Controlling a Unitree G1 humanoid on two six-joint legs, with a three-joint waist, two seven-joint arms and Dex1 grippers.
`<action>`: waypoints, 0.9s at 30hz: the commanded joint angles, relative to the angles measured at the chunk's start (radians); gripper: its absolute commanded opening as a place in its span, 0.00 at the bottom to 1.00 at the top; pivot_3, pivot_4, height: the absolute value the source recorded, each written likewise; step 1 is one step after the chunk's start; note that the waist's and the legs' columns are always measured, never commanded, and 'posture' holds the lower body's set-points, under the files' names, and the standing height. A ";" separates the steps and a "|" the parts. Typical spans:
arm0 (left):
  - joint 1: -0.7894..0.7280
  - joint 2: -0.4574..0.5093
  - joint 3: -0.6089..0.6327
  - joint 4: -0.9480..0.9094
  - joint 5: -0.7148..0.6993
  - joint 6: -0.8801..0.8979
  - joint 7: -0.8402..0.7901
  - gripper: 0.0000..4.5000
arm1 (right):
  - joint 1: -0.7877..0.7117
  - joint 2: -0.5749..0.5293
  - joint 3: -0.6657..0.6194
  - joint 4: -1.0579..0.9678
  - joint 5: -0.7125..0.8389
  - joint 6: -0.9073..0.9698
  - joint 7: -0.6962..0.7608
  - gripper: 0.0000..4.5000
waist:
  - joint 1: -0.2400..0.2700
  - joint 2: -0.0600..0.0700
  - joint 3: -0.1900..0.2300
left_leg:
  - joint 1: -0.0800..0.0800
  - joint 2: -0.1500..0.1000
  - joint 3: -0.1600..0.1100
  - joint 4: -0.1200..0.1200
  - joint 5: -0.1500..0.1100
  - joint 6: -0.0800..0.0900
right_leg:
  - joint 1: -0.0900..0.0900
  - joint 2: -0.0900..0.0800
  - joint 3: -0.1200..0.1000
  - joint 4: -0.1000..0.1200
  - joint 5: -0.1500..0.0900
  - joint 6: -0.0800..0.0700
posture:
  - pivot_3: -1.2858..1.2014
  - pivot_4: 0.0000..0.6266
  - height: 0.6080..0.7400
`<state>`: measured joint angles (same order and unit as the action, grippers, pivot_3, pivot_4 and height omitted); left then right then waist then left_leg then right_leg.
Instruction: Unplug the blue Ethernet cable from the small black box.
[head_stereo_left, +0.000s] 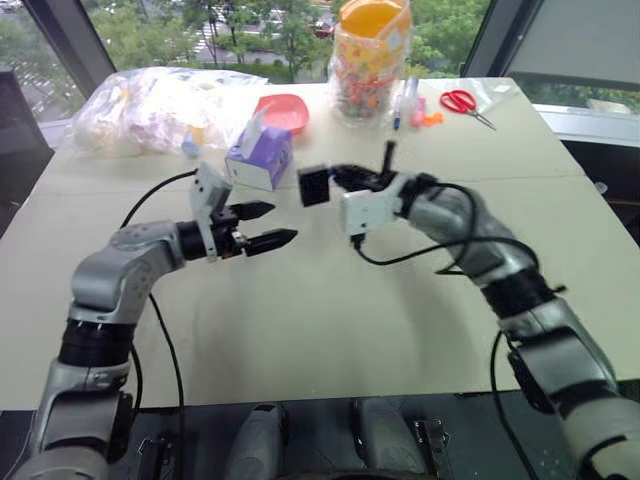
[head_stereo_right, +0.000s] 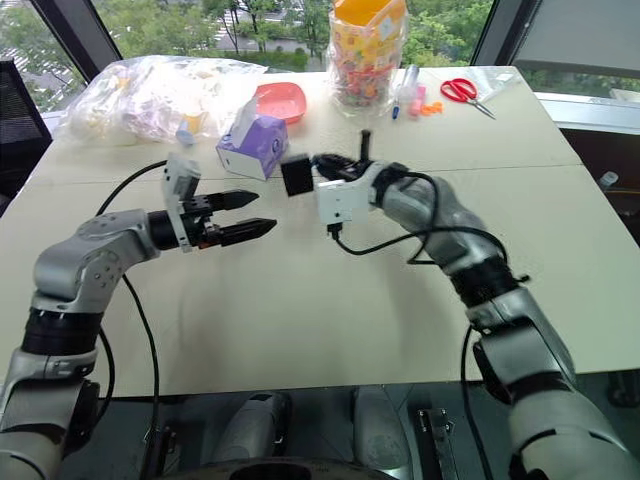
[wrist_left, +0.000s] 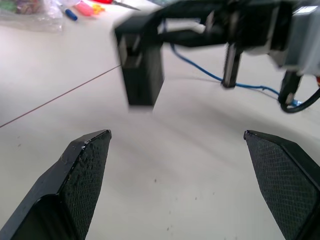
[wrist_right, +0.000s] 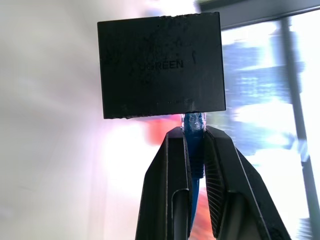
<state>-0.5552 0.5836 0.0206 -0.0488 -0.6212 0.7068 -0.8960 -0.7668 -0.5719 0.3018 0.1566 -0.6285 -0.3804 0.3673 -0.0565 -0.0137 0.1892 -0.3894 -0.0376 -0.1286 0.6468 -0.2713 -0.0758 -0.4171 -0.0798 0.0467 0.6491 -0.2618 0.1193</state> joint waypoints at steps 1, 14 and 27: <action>-0.046 -0.009 0.006 -0.002 -0.005 -0.008 -0.017 1.00 | 0.039 -0.011 -0.050 -0.153 -0.019 -0.020 -0.062 0.00 | -0.004 0.000 0.000 | 0.000 0.000 0.000 0.000 0.000 0.000 | 0.000 0.000 0.000 0.000 0.000 0.000 | 0.52 0.24 1.00; -0.086 -0.034 0.003 -0.041 -0.037 0.028 -0.057 1.00 | 0.136 -0.001 -0.045 -0.297 0.037 -0.012 0.038 0.00 | 0.010 0.000 0.000 | 0.001 0.000 0.000 0.001 0.001 0.001 | 0.002 0.000 0.000 0.000 0.000 0.000 | 0.52 0.24 1.00; -0.071 -0.072 0.029 -0.055 -0.034 0.002 -0.021 0.20 | 0.144 0.008 -0.042 -0.317 0.075 -0.006 0.109 0.00 | 0.014 0.000 0.000 | 0.001 0.000 0.000 0.001 0.001 0.001 | 0.003 0.000 0.000 -0.001 0.000 0.000 | 0.52 0.24 1.00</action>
<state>-0.6217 0.5093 0.0164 -0.0832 -0.6438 0.7305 -0.9240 -0.6157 -0.5708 0.2666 -0.1052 -0.5813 -0.3741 0.4729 -0.0427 -0.0141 0.1893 -0.3884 -0.0377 -0.1287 0.6479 -0.2706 -0.0746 -0.4139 -0.0801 0.0465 0.6484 -0.2617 0.1194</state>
